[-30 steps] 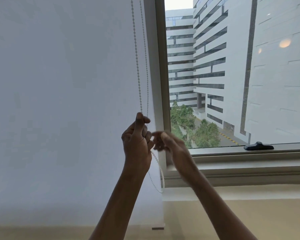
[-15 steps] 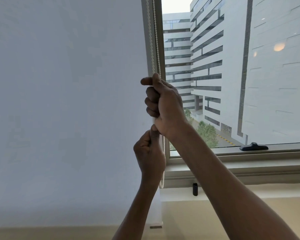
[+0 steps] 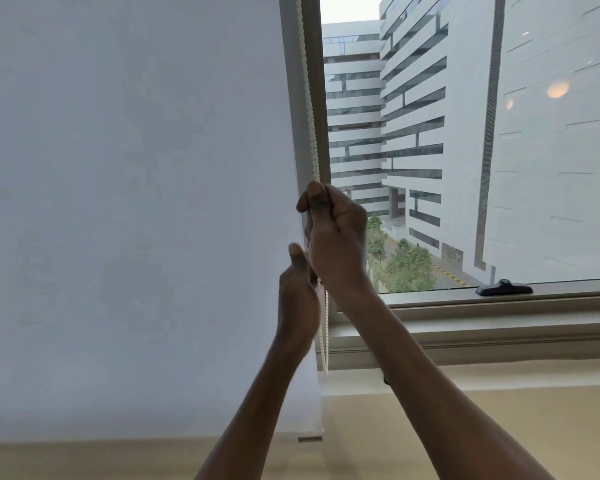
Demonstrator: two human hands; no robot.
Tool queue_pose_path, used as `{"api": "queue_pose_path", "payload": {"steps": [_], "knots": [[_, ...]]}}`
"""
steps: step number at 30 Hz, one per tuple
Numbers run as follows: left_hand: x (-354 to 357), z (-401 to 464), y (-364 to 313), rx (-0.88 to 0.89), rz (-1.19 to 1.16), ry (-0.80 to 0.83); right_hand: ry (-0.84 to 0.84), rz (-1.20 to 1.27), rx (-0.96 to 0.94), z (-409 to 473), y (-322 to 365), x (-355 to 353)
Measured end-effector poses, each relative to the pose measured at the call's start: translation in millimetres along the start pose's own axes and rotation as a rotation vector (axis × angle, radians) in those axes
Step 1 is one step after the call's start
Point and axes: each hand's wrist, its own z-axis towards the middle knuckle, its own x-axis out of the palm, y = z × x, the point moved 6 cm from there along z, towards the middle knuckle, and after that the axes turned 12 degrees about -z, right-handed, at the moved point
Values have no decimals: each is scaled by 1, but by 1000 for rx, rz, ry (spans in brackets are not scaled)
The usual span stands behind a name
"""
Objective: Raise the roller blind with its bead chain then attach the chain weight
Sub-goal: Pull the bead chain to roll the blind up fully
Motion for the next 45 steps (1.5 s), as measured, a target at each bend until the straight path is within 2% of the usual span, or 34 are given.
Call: {"api": "queue_pose_path", "payload": {"steps": [5, 11, 18, 24, 26, 30, 32, 37, 39, 42, 45], "knots": [[12, 42, -58, -131, -428, 160, 38, -92, -21, -29, -18, -1], [38, 67, -126, -140, -446, 339, 76, -66, -26, -39, -21, 1], [42, 66, -106, -88, -584, 100, 107, -9, 6, -35, -24, 4], [33, 65, -102, -11, -626, 59, 144, -4, 29, -37, -31, 4], [26, 59, -92, -7, -605, 32, 218, 49, 76, -45, -42, 4], [5, 36, -61, -50, -607, -23, 494, 143, 208, -69, -70, -3], [-1, 23, -47, -55, -603, -23, 519, 102, 224, -65, -70, -10], [8, 0, -32, -45, -539, -49, 398, 0, 157, -15, -19, -10], [13, -3, -30, -64, -509, -66, 440, 74, 155, 6, 7, -4], [18, -6, -30, -71, -458, -80, 532, 280, 274, 32, 35, 7], [16, -7, -31, -63, -434, -84, 499, 402, 437, 41, 39, 19]]}}
